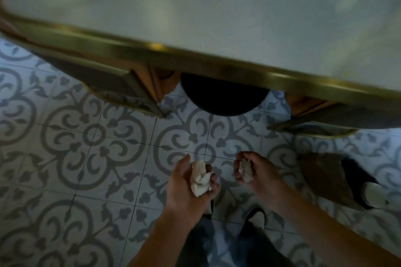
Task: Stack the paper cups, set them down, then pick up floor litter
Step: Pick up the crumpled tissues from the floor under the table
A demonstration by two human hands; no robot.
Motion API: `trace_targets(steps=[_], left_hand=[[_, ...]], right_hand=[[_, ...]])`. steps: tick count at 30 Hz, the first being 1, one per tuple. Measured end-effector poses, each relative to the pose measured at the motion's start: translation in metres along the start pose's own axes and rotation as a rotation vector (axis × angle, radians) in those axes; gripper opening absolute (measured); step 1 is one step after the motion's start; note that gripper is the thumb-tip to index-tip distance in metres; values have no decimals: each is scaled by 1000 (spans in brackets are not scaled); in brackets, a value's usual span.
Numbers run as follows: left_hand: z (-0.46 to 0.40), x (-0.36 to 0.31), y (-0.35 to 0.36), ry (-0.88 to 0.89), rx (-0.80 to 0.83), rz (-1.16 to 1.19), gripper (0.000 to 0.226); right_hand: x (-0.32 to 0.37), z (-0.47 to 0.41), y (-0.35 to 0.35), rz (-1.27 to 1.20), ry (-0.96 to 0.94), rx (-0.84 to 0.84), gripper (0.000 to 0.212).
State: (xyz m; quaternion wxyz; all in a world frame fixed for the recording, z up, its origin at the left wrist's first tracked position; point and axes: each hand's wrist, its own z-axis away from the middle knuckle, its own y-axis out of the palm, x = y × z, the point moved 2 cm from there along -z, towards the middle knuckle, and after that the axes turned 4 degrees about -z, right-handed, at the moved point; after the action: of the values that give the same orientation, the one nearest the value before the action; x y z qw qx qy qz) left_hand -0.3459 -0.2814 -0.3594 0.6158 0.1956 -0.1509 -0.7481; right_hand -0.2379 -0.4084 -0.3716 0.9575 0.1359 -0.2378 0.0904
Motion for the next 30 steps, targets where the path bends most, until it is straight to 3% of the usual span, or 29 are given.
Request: trace_targets(steps=[6,12,17,30], left_hand=[[-5,32,56,-116,-1,-211,26],[-26,94,117,-178,-39,-440,20],[-49,163,169,-208,-74,-558,9],[-124,369,280,-299,-105,-766,18]], right_hand=[[28,35,-53,0,-153,-95,20],[47,38,-139,-271,27,-250,25],[50,48,-237,-378,-9,-287,20],[39,56,-471,-669,-15,-495,17]])
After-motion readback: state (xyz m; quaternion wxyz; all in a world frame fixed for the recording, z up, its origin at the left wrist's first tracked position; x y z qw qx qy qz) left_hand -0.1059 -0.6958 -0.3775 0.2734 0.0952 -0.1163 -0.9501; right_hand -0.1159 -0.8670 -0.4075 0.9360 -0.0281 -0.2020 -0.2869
